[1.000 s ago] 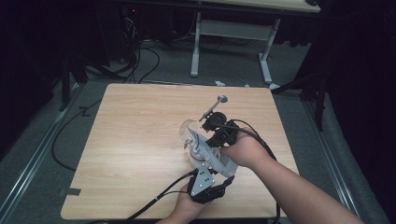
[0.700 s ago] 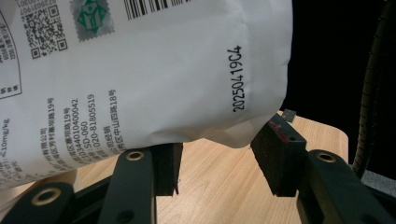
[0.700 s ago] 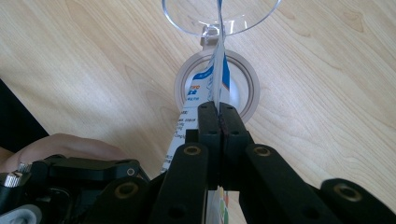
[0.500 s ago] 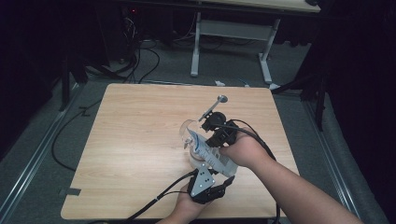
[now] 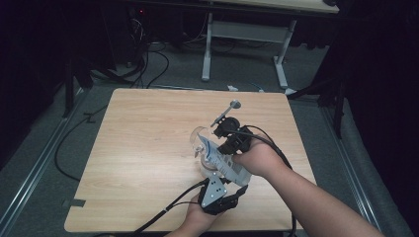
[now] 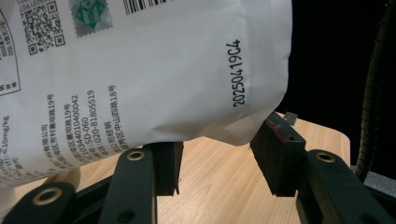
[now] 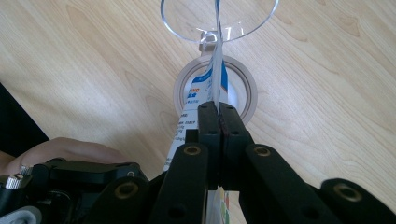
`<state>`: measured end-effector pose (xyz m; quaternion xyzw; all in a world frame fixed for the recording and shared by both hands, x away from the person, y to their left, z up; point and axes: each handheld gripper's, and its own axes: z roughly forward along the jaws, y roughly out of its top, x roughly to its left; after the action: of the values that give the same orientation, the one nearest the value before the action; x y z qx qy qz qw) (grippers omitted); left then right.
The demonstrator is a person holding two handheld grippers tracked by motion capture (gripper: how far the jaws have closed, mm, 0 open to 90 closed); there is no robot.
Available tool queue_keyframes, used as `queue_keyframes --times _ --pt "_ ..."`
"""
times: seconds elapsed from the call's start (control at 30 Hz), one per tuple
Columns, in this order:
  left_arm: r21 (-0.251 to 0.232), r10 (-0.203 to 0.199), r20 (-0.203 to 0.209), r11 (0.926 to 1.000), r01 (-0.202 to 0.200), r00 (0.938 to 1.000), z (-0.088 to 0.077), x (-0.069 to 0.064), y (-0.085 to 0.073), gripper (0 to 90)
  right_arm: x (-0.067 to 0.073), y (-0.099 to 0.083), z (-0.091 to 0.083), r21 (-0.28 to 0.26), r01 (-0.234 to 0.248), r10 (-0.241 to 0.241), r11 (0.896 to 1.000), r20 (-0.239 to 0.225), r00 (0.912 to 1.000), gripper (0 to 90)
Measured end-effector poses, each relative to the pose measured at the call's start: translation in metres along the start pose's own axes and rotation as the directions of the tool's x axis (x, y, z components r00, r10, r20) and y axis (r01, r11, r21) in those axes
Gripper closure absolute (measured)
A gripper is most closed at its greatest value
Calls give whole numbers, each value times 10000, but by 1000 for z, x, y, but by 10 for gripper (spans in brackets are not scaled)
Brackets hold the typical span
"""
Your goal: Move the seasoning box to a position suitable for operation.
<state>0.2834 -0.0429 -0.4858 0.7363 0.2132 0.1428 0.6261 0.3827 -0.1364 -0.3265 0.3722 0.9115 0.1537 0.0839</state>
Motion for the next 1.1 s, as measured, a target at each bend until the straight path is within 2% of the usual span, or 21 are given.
queue_keyframes --times 0.23,0.37,0.47,1.1 --pt "-40 -66 -8 10000 66 10000 1 0 1 550 0 2 -1 31 -94 94 10000 44 9999 896" --pt "-31 -56 9 10000 56 10000 1 0 2 550 0 2 0 45 18 -18 10000 56 10000 896" --pt "-16 -51 16 10000 51 10000 1 0 2 550 0 2 -1 72 -101 101 9999 53 9999 896" --pt "-118 -116 5 9999 116 9999 2 1 6 552 0 5 -3 -4 46 -46 10000 109 9999 896"
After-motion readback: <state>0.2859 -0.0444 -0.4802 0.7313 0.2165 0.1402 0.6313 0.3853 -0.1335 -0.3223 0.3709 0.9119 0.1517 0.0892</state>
